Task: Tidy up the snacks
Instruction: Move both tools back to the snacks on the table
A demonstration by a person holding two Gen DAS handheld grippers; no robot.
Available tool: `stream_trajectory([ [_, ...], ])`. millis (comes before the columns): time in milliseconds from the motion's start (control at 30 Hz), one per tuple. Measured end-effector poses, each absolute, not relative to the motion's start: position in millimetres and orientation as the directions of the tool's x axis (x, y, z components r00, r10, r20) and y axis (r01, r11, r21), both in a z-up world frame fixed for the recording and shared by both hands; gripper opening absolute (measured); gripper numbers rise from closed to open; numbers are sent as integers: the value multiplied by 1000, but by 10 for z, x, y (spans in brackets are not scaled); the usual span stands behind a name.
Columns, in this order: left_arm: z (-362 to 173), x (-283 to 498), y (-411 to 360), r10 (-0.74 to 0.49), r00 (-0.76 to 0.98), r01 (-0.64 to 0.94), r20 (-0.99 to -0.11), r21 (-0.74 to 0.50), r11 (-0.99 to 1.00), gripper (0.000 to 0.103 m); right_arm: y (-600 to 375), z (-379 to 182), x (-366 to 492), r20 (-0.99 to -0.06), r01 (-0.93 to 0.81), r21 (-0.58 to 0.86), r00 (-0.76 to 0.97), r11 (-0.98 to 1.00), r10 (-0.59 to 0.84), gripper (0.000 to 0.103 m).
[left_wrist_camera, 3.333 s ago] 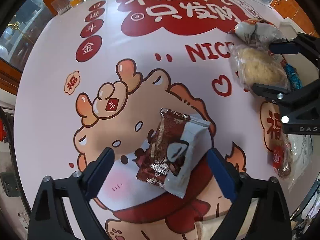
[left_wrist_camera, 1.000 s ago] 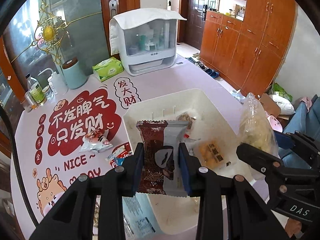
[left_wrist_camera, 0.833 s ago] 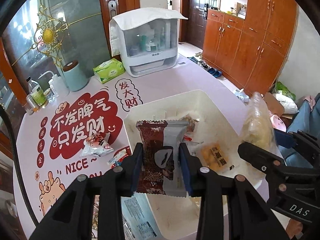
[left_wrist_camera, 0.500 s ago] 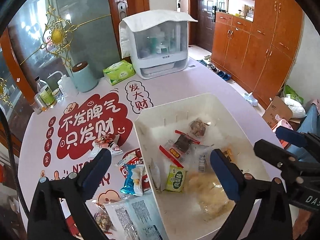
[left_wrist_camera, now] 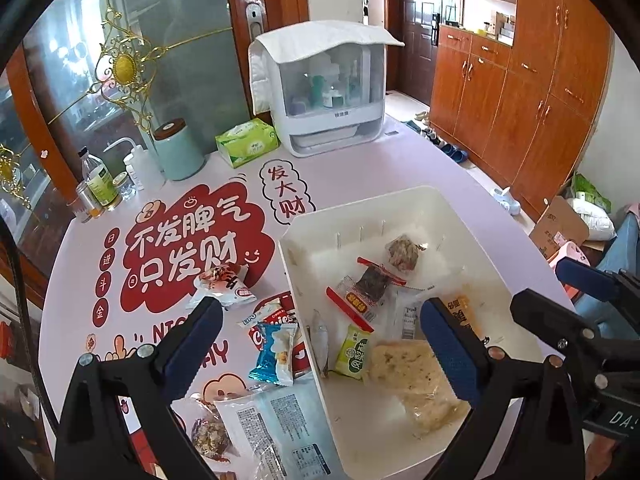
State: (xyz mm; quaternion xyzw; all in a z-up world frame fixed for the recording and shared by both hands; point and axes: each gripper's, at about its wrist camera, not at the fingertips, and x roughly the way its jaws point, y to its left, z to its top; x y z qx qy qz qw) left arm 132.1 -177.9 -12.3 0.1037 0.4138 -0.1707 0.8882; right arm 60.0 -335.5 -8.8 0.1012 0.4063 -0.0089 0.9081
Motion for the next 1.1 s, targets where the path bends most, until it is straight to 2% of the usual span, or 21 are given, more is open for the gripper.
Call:
stream_trajectory([
  [633,243,992,-1326,-193,709,319,-679,64,946,99,-2965,113,393,-704,9,172,701,985,117,77],
  [867,343,787,-844,-153,740,256,-655,64,964,100,-2618,216,328,-687,-79,161,707,984,169,78],
  [1100,339,680,-65,-56,750,118,-660,49,992,100,-2118,184,329,-690,-201,157,678,967,253,78],
])
